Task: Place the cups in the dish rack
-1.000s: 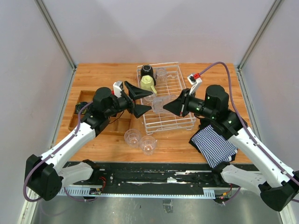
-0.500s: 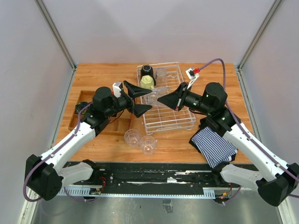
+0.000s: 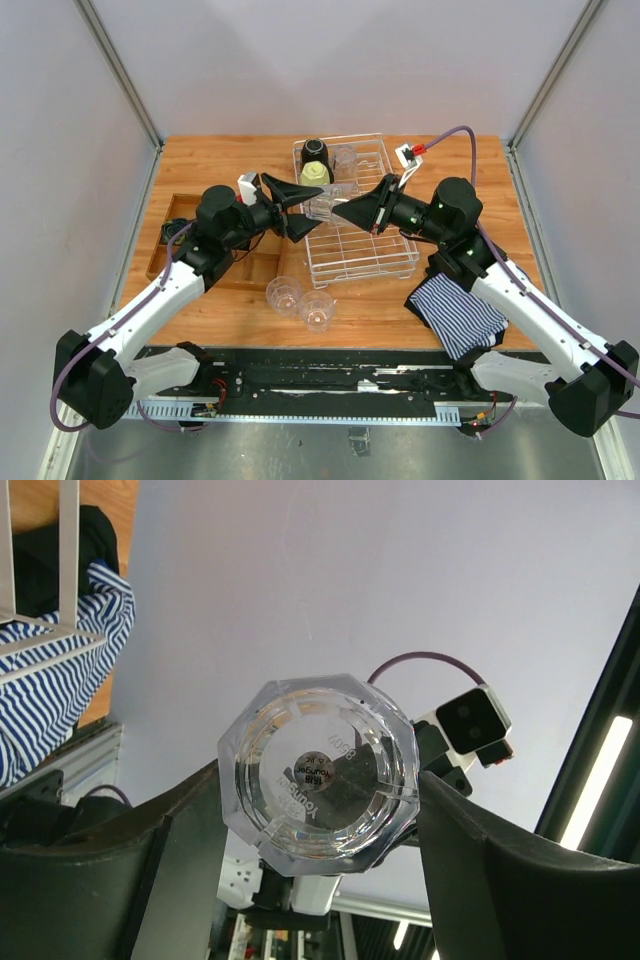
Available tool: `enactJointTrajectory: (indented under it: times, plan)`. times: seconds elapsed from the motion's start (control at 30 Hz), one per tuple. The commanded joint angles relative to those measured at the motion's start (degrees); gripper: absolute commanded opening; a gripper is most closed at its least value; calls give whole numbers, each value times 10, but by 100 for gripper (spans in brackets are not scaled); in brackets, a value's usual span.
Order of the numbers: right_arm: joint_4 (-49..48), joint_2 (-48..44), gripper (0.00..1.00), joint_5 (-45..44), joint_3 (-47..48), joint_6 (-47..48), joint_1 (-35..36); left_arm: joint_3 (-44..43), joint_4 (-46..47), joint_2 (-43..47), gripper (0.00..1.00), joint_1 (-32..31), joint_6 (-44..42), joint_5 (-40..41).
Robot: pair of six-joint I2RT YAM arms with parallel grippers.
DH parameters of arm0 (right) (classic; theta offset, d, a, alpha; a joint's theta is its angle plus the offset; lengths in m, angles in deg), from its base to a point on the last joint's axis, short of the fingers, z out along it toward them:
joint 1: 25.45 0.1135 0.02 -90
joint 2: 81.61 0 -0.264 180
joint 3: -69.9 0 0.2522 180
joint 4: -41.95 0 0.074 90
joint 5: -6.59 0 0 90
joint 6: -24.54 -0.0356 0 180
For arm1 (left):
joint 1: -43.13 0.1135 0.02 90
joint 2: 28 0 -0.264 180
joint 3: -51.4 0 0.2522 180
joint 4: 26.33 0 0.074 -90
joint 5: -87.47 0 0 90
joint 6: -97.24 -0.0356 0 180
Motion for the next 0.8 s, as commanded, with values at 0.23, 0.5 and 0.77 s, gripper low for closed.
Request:
enactJointTrajectory:
  times: [0.23, 0.5, 0.77]
  plan:
    - [-1, -5, 35, 7, -5, 18, -13, -25, -5, -18, 19, 2, -58, 6]
    - [137, -65, 82, -1, -21, 92, -94, -121, -230, -47, 14, 2, -294, 103]
    - [287, -105, 98, -36, -4, 154, -170, -205, -351, -103, 11, -5, -464, 187]
